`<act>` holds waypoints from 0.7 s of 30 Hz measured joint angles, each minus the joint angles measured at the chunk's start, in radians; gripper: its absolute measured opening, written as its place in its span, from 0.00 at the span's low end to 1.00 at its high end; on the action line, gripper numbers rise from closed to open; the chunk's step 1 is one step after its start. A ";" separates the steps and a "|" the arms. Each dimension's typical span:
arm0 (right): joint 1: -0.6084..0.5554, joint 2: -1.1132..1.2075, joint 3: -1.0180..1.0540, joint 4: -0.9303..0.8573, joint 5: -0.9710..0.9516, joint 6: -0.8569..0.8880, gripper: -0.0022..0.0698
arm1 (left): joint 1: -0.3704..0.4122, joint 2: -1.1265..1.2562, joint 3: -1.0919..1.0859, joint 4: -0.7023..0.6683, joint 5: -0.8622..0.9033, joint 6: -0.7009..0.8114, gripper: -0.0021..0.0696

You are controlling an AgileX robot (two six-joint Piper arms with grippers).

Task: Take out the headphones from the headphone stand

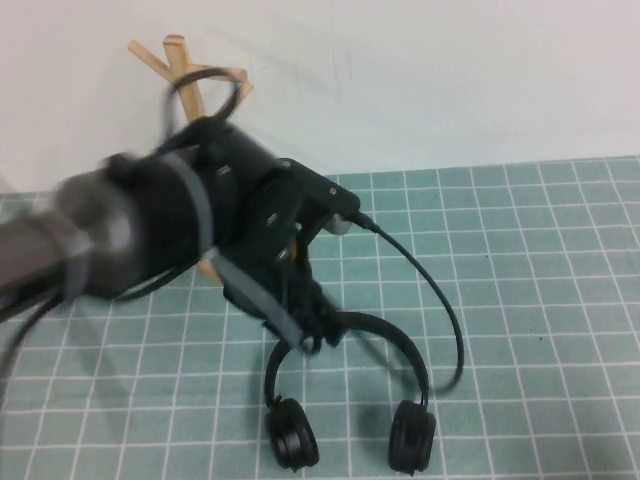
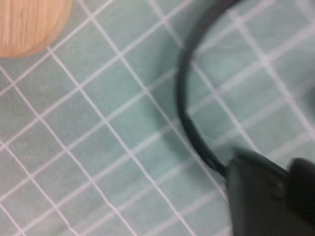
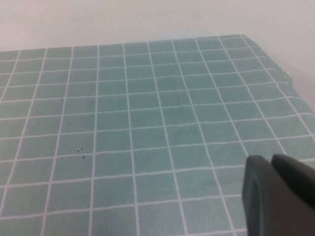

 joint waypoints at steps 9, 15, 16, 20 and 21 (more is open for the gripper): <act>0.000 0.000 0.000 0.000 0.000 0.000 0.02 | -0.038 -0.443 0.376 0.001 -0.143 -0.087 0.04; 0.000 0.000 0.000 0.000 0.000 0.000 0.02 | -0.038 -0.631 0.530 0.001 -0.177 -0.209 0.03; 0.000 0.000 0.000 0.000 0.000 0.000 0.02 | -0.038 -0.645 0.542 0.001 -0.170 -0.217 0.03; 0.000 0.000 0.000 0.000 0.000 0.000 0.02 | -0.038 -0.663 0.554 0.027 -0.151 -0.233 0.03; 0.000 0.000 0.000 0.000 0.000 0.000 0.02 | -0.038 -0.664 0.554 0.039 -0.150 -0.235 0.03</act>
